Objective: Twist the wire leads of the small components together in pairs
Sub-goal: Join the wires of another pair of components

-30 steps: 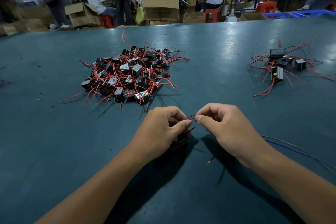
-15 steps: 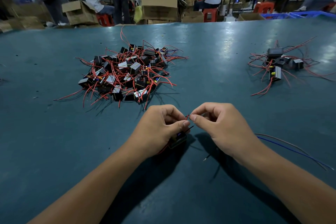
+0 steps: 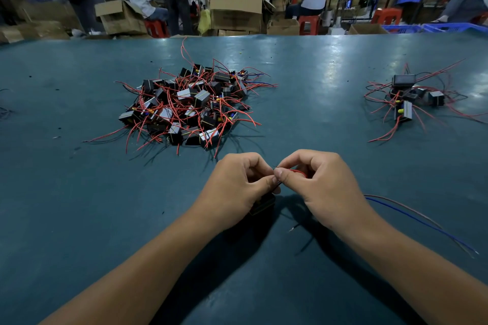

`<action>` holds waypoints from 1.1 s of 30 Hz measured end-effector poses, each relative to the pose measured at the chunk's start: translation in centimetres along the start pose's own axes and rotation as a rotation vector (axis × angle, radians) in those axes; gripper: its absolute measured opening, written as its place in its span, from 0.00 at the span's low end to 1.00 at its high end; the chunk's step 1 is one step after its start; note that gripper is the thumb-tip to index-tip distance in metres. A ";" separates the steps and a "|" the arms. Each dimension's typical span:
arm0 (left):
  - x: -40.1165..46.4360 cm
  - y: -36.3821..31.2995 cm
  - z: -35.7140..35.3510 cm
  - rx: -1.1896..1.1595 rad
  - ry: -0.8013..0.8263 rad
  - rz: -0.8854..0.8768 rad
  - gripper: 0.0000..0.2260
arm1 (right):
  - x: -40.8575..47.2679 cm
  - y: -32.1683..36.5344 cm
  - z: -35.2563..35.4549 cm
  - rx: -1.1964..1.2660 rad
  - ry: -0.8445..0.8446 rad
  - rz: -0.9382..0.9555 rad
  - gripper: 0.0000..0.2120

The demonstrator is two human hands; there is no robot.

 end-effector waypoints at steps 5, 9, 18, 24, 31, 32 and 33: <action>-0.2 -0.3 0.1 0.005 -0.007 -0.002 0.04 | 0.0 0.3 -0.3 0.019 -0.005 0.000 0.07; -0.2 -0.5 0.3 -0.042 -0.009 0.010 0.03 | 0.1 0.5 -0.6 0.021 -0.004 0.008 0.07; -0.4 -2.6 3.0 0.228 -0.154 -0.134 0.02 | 0.4 0.5 -0.5 -0.023 0.018 0.021 0.07; -0.6 -4.4 2.1 0.380 -0.103 -0.278 0.00 | 0.3 0.7 -0.6 -0.011 0.045 0.041 0.07; -0.2 -4.6 1.6 0.457 -0.076 -0.303 0.05 | 0.0 1.0 -0.9 -0.022 0.053 0.073 0.07; -0.2 -4.6 1.5 0.461 -0.073 -0.304 0.05 | 0.0 1.1 -0.9 -0.035 0.047 0.083 0.07; -0.2 -4.6 1.5 0.462 -0.070 -0.302 0.05 | 0.0 1.2 -1.0 -0.047 0.041 0.091 0.07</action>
Point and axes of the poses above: each hand's wrist, its own x-axis towards the middle knuckle, its own z-axis out of the back of the hand, y = z × x, the point moved 10 cm from there along x, towards the middle knuckle, and after that the axes turned 3 degrees about -z, right-handed, at the moved point
